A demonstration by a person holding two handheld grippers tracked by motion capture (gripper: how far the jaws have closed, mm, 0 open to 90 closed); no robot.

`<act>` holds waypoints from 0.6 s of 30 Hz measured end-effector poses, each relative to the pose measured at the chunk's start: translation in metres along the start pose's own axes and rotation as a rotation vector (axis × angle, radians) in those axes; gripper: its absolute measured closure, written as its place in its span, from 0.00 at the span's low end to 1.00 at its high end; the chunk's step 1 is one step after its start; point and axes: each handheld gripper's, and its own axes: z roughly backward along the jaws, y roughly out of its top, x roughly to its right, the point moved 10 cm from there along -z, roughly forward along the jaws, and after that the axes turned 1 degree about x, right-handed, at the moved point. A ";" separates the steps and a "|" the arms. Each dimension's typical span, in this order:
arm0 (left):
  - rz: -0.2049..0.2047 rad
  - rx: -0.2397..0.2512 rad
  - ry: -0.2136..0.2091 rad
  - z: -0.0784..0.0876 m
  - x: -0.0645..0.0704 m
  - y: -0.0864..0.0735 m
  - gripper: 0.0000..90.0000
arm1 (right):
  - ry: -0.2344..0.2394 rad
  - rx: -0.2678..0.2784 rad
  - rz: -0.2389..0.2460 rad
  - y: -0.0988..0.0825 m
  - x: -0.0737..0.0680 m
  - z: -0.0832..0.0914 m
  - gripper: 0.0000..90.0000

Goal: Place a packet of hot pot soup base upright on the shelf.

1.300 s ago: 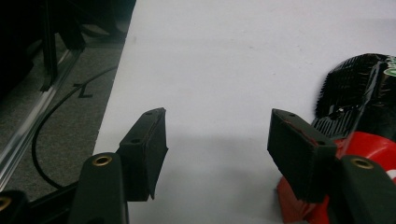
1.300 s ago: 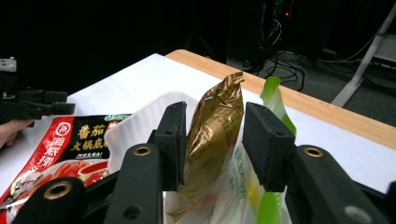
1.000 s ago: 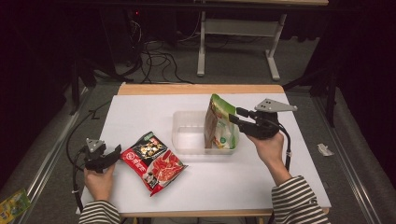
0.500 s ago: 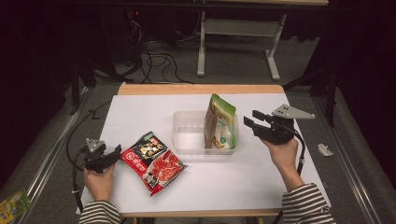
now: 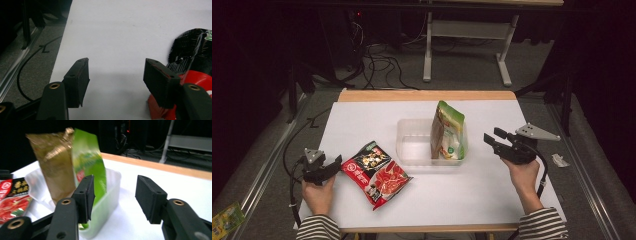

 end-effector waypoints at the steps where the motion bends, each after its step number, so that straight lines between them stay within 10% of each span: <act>1: 0.000 -0.001 0.000 0.000 0.000 0.000 0.42 | -0.007 -0.010 -0.005 -0.004 0.002 0.000 0.52; 18: 0.030 0.018 -0.025 0.001 -0.001 0.002 0.42 | -0.082 -0.078 -0.059 -0.078 0.036 0.001 0.49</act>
